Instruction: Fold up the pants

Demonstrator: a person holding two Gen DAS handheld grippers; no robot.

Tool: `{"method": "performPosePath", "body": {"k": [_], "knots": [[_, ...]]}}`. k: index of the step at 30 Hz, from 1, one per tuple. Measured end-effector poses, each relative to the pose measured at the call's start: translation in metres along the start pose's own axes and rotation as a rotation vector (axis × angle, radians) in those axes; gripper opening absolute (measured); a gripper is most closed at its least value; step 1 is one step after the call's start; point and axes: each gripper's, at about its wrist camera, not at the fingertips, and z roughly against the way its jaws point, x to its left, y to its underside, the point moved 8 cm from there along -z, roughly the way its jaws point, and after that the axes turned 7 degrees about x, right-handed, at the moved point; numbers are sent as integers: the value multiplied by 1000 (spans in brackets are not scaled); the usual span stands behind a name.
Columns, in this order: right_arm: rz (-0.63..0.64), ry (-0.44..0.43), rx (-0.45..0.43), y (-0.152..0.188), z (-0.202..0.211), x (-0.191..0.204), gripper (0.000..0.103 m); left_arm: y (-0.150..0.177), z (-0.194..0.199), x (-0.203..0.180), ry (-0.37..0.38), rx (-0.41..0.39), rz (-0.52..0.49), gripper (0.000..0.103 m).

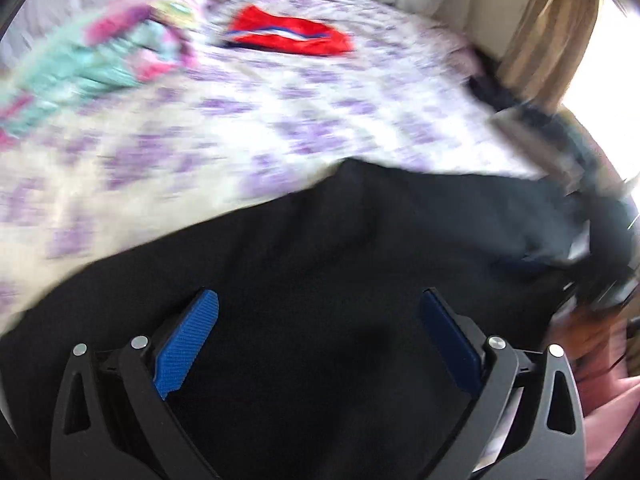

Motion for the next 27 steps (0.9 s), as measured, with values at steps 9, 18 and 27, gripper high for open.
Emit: {"method": "performPosePath", "body": {"k": [9, 18, 27], "knots": [[-103, 179, -245, 3, 70, -35, 80, 19, 50, -4, -10, -94, 118, 99], [8, 206, -104, -2, 13, -18, 78, 20, -28, -107, -42, 41, -58, 99], [-252, 302, -253, 40, 112, -125, 31, 45, -6, -103, -130, 37, -127, 99]]}}
